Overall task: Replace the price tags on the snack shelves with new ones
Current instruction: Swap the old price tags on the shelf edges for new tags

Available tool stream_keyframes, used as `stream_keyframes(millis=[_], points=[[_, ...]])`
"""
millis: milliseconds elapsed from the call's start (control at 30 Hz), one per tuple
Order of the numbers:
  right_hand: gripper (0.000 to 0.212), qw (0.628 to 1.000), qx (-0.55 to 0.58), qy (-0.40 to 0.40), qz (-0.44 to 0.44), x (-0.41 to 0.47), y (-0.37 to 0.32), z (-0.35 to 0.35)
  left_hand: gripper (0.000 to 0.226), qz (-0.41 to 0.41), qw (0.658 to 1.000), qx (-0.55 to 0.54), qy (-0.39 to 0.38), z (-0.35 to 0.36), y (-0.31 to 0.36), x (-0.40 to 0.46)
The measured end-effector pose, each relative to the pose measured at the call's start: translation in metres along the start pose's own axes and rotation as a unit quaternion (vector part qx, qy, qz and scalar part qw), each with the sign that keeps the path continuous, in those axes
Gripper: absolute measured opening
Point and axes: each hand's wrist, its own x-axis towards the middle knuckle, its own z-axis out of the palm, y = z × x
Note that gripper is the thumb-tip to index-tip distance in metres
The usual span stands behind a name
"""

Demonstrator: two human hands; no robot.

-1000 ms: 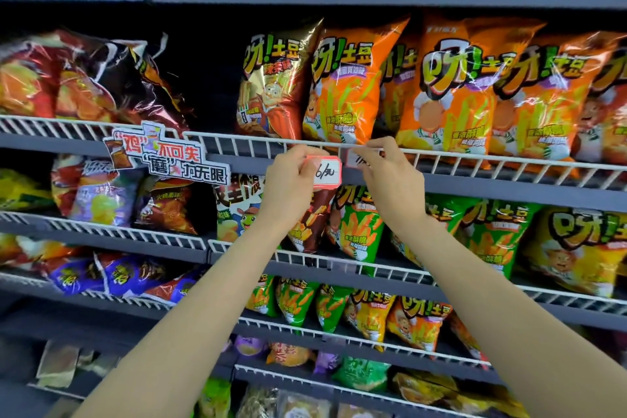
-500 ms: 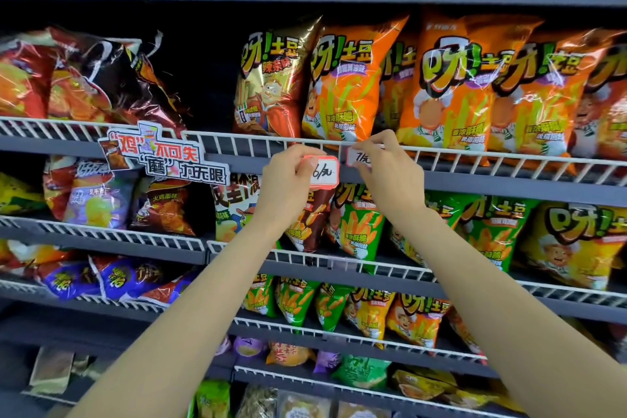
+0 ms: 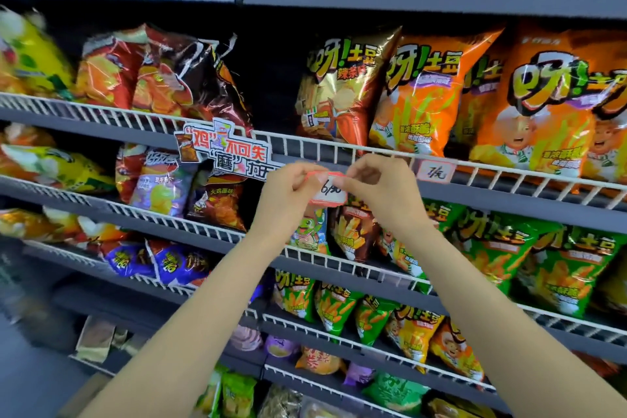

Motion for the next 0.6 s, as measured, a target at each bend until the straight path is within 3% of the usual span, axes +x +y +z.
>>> stream_keyframes(millis=[167, 367, 600], points=[[0.014, 1.0, 0.026, 0.002, -0.007, 0.015, -0.048, 0.091, 0.02, -0.072, 0.986, -0.146, -0.038, -0.104, -0.03, 0.002], [0.01, 1.0, 0.02, 0.005, -0.011, 0.05, -0.115, 0.216, 0.025, -0.069, 0.987, -0.136, -0.047, -0.245, -0.068, 0.029], [0.005, 0.999, 0.048, 0.004, -0.02, 0.091, -0.158, 0.319, 0.019, -0.069, 0.99, -0.12, -0.039, -0.35, -0.098, 0.06]])
